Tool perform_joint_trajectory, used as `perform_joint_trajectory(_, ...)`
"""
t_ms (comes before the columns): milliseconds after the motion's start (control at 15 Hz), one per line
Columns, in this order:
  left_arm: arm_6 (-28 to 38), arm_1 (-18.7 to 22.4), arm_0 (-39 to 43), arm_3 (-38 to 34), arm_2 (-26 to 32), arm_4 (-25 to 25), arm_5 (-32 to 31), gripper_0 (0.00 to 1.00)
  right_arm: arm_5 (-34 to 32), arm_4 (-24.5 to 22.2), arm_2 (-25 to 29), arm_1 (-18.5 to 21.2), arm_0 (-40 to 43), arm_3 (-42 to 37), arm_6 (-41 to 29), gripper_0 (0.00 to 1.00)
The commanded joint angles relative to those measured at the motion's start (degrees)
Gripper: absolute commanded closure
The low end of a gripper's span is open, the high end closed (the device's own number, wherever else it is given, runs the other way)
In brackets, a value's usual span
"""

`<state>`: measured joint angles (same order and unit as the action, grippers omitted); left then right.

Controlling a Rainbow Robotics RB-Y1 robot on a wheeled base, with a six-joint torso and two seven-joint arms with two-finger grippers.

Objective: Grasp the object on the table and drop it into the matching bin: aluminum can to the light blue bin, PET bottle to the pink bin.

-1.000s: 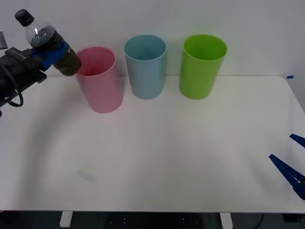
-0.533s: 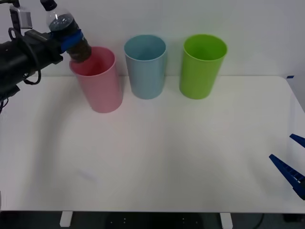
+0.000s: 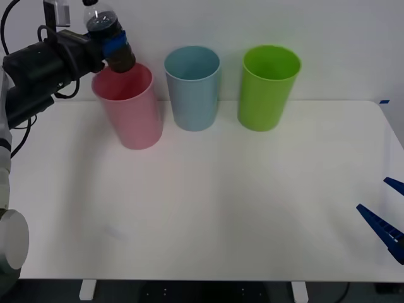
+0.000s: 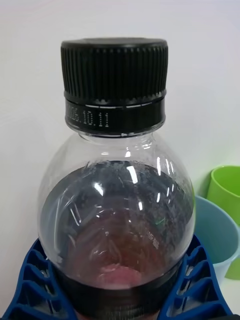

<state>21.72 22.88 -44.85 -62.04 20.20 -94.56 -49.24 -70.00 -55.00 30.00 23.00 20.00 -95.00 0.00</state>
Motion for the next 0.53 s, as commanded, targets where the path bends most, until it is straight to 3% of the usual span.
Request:
perform_joint_trajectory(67,-0.3,-0.3,0.0,0.0,0.0,0.0,0.0,1.0,0.0,0.0,0.0,0.0,0.0,0.0,0.0,0.0)
perform_joint_trajectory(200,-0.4,-0.3,0.0,0.0,0.2,-0.1,0.2,0.92,0.0,0.0,0.0,0.0,0.0,0.0,0.0,0.0)
perform_joint_trajectory(267,-0.5,-0.3,0.0,0.0,0.3,0.0,0.2,0.81,0.0,0.0,0.0,0.0,0.0,0.0,0.0,0.0)
perform_joint_trajectory(400,-0.8,-0.3,0.0,0.0,0.5,0.0,0.2,0.02,0.0,0.0,0.0,0.0,0.0,0.0,0.0,0.0)
perform_joint_trajectory(533,-0.9,-0.2,0.1,0.0,0.5,0.3,0.2,0.0,0.0,0.0,0.0,0.0,0.0,0.0,0.0,0.0)
